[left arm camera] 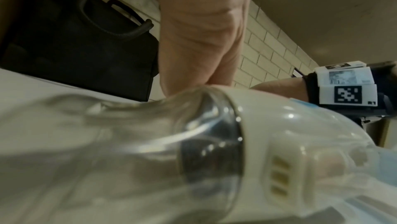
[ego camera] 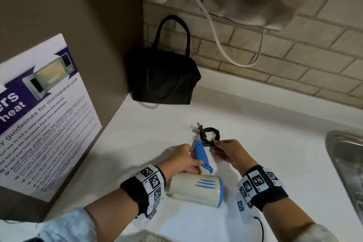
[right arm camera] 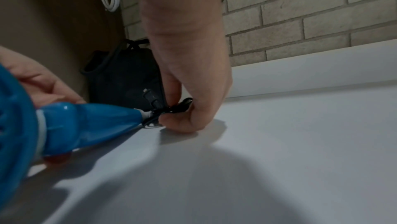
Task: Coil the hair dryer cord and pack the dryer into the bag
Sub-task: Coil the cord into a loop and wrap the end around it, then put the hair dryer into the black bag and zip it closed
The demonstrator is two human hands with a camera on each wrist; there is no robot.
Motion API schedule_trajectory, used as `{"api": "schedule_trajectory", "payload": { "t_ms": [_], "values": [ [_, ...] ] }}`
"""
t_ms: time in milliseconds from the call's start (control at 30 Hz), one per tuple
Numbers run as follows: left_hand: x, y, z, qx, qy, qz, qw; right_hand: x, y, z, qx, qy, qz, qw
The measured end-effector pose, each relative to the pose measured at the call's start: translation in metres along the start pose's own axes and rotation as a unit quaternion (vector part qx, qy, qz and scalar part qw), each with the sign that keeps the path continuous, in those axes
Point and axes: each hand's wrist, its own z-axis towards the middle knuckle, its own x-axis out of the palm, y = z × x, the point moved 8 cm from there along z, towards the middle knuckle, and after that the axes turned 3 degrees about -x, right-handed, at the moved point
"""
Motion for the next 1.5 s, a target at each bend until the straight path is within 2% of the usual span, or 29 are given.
{"api": "schedule_trajectory", "payload": {
  "t_ms": [300, 467, 533, 633, 733, 833, 900, 1033, 1100, 1200, 1333, 1500],
  "values": [
    [-0.009, 0.006, 0.002, 0.002, 0.004, 0.018, 1.0, -0.002, 0.01, -0.011, -0.029, 0.0, -0.139, 0.99],
    [-0.032, 0.012, -0.007, 0.028, -0.014, -0.011, 0.999, -0.002, 0.014, -0.025, -0.053, 0.011, -0.21, 0.976],
    [-0.05, 0.016, -0.016, 0.061, -0.044, 0.01, 0.997, -0.004, 0.02, -0.031, -0.093, -0.003, -0.281, 0.955],
    [-0.083, 0.027, -0.031, 0.116, -0.105, 0.051, 0.986, 0.012, 0.04, -0.048, -0.188, 0.002, -0.419, 0.888],
    [-0.108, 0.039, -0.047, 0.143, -0.136, 0.025, 0.98, 0.051, 0.063, -0.071, -0.257, 0.067, -0.449, 0.853],
    [-0.124, 0.048, -0.061, 0.148, -0.159, -0.001, 0.976, 0.09, 0.093, -0.084, -0.313, 0.131, -0.432, 0.836],
    [-0.133, 0.055, -0.066, 0.144, -0.174, -0.014, 0.974, 0.109, 0.12, -0.082, -0.336, 0.139, -0.392, 0.845],
    [-0.146, 0.068, -0.07, 0.133, -0.202, -0.022, 0.97, 0.125, 0.179, -0.054, -0.332, 0.106, -0.204, 0.915],
    [-0.15, 0.074, -0.073, 0.127, -0.213, -0.018, 0.969, 0.125, 0.202, -0.036, -0.314, 0.072, -0.155, 0.934],
    [-0.154, 0.077, -0.078, 0.125, -0.219, -0.017, 0.967, 0.125, 0.218, -0.01, -0.269, 0.051, -0.137, 0.952],
    [-0.158, 0.081, -0.081, 0.116, -0.226, -0.054, 0.966, 0.129, 0.215, 0.01, -0.207, 0.06, -0.114, 0.97],
    [-0.161, 0.078, -0.084, 0.121, -0.239, -0.06, 0.962, 0.128, 0.209, 0.031, -0.213, 0.032, -0.024, 0.976]
  ]
}}
